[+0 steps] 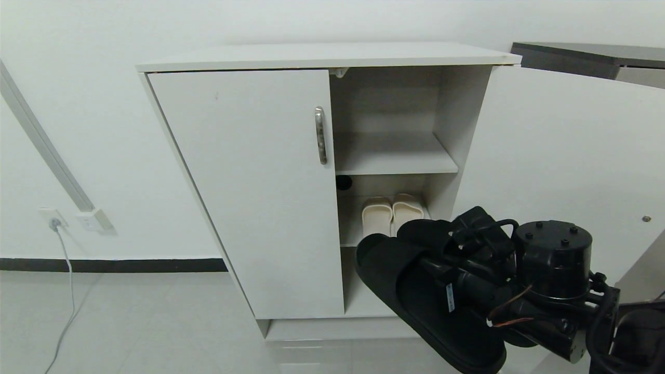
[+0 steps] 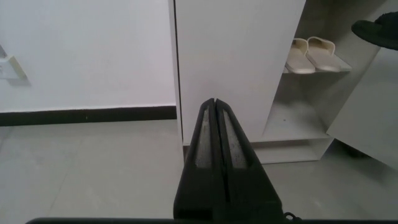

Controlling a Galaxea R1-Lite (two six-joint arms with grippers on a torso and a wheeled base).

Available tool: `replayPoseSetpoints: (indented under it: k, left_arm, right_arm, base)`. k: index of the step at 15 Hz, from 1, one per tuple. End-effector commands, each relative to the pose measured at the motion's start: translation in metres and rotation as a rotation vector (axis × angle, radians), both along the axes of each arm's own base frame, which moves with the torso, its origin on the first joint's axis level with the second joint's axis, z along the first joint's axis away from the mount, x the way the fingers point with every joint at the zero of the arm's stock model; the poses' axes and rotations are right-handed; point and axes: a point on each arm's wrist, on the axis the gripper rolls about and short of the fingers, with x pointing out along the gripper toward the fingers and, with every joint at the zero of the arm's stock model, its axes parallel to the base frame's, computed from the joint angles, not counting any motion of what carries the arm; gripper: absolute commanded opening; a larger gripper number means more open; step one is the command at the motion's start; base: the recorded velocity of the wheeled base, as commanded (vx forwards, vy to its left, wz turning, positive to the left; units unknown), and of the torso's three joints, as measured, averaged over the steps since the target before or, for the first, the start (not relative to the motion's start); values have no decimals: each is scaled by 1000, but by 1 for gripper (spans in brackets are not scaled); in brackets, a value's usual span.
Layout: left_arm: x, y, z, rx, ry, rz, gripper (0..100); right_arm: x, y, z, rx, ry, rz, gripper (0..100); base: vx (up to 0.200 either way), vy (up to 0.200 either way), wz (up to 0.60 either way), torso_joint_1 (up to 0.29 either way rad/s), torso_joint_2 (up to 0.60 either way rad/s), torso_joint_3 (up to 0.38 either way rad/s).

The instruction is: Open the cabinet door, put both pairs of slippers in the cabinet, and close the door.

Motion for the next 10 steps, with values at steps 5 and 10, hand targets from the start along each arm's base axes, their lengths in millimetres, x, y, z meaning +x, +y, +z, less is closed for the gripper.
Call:
replayPoseSetpoints:
  k: [5,10]
  left_arm:
    - [0,0,0,1,0,0,0]
    - [0,0,0,3,0,0,0]
  right_arm:
    - [2,4,-7,-13,15,3,0]
    - [14,42,-16,0,-42,-128,0]
  base:
    - [0,0,-120,0,0,0]
    - [0,0,0,0,0,0]
